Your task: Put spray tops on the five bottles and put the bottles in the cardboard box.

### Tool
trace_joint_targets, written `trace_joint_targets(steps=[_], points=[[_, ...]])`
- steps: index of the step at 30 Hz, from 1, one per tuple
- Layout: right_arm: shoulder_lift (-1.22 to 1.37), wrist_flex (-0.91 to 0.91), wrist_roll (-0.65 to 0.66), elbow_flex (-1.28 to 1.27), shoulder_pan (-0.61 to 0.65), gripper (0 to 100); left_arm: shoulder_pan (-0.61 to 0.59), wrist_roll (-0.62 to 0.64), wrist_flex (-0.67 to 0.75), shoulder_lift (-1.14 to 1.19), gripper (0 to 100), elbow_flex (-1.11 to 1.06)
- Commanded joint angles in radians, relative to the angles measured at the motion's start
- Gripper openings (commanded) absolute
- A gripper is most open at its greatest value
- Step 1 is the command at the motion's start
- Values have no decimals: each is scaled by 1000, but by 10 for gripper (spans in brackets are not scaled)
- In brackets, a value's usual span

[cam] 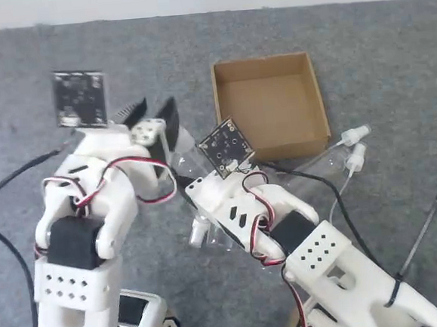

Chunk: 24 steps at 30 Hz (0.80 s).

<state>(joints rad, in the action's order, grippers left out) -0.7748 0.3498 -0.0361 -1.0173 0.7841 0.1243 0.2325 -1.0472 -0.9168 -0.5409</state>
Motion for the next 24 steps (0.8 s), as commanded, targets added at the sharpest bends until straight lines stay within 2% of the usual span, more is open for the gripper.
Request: trace_joint_targets(steps=[1,14,18,24], points=[[-45,-19,-8,11,-16,6,-37,-25,69,-18,130,51],[-45,-18,-8,11,-16,6,-29,-49,40,97,130,-36],[-45,-19,-8,11,-16,6,43,-112,38,97,130,-62],[-45,-15,-8,11,-16,6,89,-121,38,98,130,-70]])
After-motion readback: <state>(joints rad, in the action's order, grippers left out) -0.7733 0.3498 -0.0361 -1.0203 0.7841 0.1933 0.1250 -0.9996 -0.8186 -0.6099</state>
